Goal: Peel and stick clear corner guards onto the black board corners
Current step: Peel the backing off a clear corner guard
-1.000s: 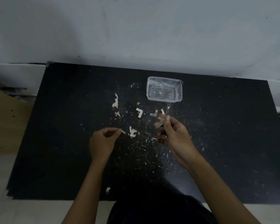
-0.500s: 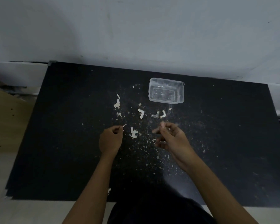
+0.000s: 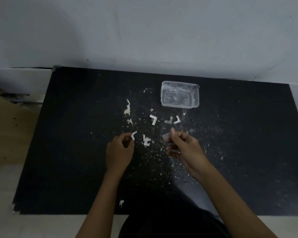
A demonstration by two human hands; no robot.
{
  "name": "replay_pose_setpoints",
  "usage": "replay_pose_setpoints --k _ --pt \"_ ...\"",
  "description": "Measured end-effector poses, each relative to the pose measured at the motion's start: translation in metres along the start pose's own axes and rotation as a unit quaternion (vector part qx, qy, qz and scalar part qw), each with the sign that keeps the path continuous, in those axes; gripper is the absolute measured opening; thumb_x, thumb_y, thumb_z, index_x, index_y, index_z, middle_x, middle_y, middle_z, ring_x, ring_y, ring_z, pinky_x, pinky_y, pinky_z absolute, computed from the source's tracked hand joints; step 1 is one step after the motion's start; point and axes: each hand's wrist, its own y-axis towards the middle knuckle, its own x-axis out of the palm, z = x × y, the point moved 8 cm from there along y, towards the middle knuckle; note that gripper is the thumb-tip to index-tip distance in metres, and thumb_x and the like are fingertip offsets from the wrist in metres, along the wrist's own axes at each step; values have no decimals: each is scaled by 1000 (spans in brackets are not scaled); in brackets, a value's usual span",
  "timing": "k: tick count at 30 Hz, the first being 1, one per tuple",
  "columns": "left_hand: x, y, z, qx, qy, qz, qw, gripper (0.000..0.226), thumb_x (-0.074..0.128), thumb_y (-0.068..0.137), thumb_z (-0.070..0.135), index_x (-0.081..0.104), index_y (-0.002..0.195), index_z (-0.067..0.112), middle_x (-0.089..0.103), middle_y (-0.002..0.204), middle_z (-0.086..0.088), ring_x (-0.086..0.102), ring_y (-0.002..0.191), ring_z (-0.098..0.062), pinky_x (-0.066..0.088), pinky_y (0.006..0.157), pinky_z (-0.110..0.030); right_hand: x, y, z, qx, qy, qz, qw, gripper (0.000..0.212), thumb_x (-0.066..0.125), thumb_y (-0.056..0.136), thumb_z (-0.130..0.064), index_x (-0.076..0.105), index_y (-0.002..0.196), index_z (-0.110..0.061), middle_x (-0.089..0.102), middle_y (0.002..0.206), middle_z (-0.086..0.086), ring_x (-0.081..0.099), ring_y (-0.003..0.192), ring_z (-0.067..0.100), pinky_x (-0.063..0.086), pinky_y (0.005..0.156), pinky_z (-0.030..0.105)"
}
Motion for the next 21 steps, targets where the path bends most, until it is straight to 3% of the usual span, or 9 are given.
replay_pose_setpoints --k 3,6,11,13,15,17,21 --pt "19 7 -2 26 117 -60 991 48 57 100 35 49 147 26 46 146 1 45 133 -28 40 110 -39 -3 -1 -1 -8 12 10 1000 28 65 84 -39 68 87 -11 73 88 4 59 65 11 54 71 35" --pt "35 4 4 42 127 -94 987 52 55 102 28 42 152 21 37 151 -1 38 136 -29 36 113 -38 -10 -5 1 -19 18 16 1000 24 64 85 -40 69 80 -17 73 89 3 59 66 12 52 75 37" --pt "54 -10 17 80 128 -118 981 46 54 103 27 46 148 26 39 152 3 38 135 -25 40 107 -37 -26 -8 11 -4 19 21 1000 23 63 87 -40 69 79 -19 73 89 2 59 69 14 53 70 34" --pt "53 -14 22 85 109 -98 986 42 53 103 23 50 144 28 46 148 4 42 131 -22 42 103 -35 -33 -7 13 3 20 22 1000 25 62 90 -38 68 84 -15 73 89 2 59 68 14 53 68 33" --pt "43 -15 23 70 74 -30 994 44 53 102 18 50 145 26 50 146 3 42 131 -21 40 102 -31 -39 -5 12 2 22 23 999 25 63 89 -38 66 83 -14 73 89 3 58 67 14 53 68 35" --pt "35 -10 19 40 71 12 997 49 53 101 16 45 149 21 46 151 0 38 137 -24 38 109 -34 -45 -4 13 1 22 29 999 25 64 87 -40 63 79 -16 73 89 4 58 64 14 53 68 37" --pt "43 -8 16 36 139 -13 989 53 50 103 21 38 155 18 36 161 2 27 144 -26 33 116 -40 -54 -2 21 12 15 35 999 32 64 82 -44 62 82 -12 71 89 7 57 64 15 51 69 38"
